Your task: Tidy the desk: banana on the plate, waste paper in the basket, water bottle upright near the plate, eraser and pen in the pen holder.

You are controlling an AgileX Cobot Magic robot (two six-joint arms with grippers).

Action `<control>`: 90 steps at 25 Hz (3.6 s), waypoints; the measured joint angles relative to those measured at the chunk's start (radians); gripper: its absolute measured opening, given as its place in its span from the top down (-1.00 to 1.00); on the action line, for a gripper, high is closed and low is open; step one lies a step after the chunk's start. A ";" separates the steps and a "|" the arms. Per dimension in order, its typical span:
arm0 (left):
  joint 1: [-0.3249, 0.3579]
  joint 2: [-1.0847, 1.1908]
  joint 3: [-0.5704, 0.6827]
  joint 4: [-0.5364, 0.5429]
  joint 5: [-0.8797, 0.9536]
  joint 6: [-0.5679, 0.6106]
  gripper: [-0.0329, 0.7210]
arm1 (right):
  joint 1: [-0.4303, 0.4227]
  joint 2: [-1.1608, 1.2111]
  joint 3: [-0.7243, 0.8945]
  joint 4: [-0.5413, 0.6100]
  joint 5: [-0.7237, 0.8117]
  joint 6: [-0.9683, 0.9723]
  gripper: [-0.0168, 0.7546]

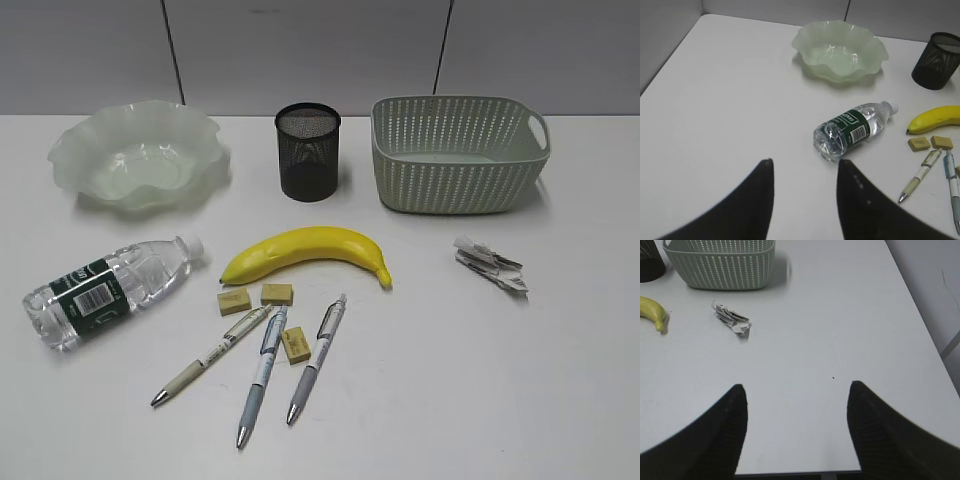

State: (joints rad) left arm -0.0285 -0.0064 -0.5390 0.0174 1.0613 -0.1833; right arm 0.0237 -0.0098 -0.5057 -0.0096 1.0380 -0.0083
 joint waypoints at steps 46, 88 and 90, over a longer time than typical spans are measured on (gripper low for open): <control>-0.027 0.418 -0.019 -0.120 -0.763 0.004 0.08 | 0.000 0.000 0.000 0.000 0.000 0.000 -0.34; -0.557 2.118 -1.115 -0.091 -0.189 0.571 -0.69 | 0.000 0.000 0.000 0.000 0.000 0.000 -0.34; -0.557 2.162 -1.157 -0.104 -0.142 0.581 -0.71 | 0.000 0.000 0.000 0.000 0.000 0.000 -0.34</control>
State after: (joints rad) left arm -0.5855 2.1556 -1.6958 -0.0862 0.9193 0.3975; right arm 0.0237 -0.0098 -0.5057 -0.0096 1.0380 -0.0083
